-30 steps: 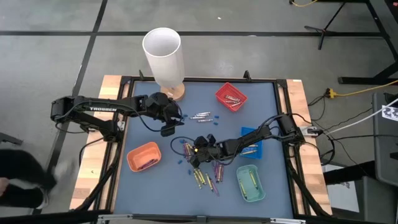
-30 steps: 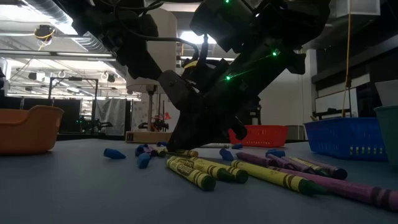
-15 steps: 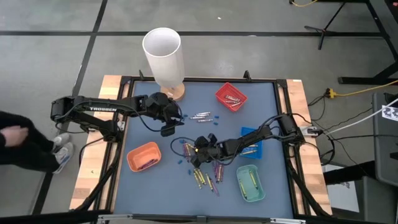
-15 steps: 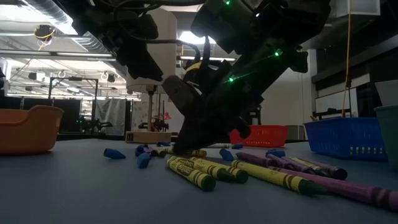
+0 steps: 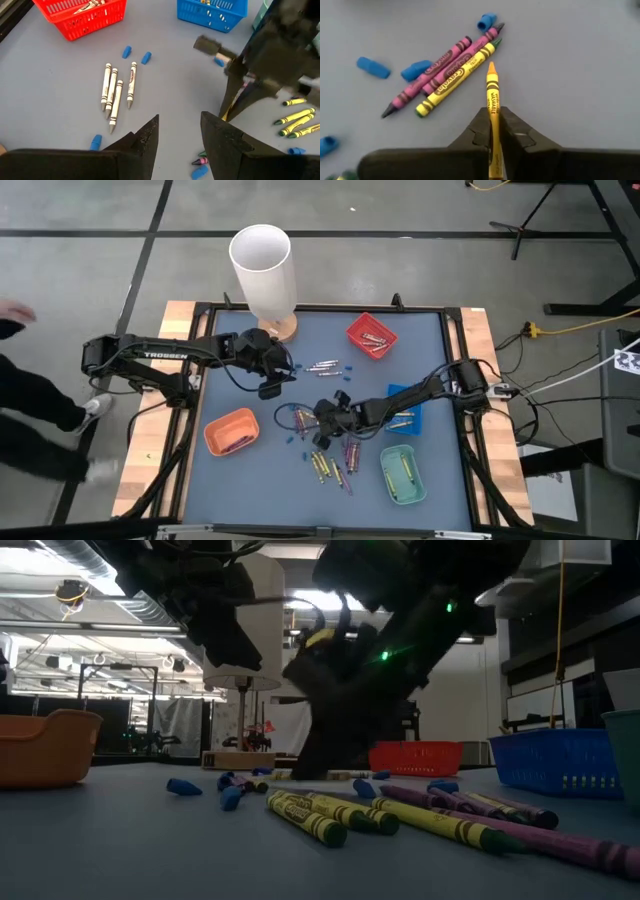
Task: Sort crayons
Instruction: Put the yellow crayon into the blue bin, then put the violet crayon into the orange bin, then put the green crayon into the green bin
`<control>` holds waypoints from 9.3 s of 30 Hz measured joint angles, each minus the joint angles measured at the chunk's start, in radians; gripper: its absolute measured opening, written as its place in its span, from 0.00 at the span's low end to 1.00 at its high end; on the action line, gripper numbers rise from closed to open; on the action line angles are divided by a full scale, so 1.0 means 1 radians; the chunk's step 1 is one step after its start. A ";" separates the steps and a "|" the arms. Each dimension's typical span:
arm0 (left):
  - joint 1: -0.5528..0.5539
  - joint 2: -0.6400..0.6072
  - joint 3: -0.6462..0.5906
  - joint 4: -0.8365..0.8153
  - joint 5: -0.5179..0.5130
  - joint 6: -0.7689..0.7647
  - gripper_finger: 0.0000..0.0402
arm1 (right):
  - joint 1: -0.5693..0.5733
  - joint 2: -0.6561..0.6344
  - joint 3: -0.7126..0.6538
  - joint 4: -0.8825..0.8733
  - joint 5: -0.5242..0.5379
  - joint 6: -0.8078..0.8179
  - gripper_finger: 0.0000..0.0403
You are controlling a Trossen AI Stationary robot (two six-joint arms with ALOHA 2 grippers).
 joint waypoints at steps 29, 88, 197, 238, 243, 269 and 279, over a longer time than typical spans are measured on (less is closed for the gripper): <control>0.000 0.000 0.000 0.003 0.001 0.000 0.33 | -0.018 -0.540 -0.004 -1.058 -0.276 -0.139 0.04; -0.321 0.454 0.000 0.191 -0.077 0.292 0.32 | -0.019 -0.540 -0.054 -1.092 -0.278 -0.139 0.32; -0.863 0.263 0.379 -1.107 -0.266 -1.053 0.25 | -0.019 -0.145 -0.054 -0.202 0.011 -0.106 0.32; -0.814 0.263 0.379 -0.747 -0.756 -0.937 0.27 | -0.020 -0.083 -0.011 -0.290 -0.077 -0.098 0.02; -0.772 0.263 0.379 -0.658 -0.777 -0.816 0.27 | -0.019 -0.138 0.083 -0.467 -0.169 -0.138 0.03; -0.685 0.263 0.378 -0.595 -0.778 -0.650 0.27 | 0.261 -0.153 0.438 -1.153 -0.430 0.021 0.03; -0.686 0.263 0.378 -0.595 -0.777 -0.650 0.27 | 0.426 -0.153 0.438 -1.250 -0.305 0.316 0.04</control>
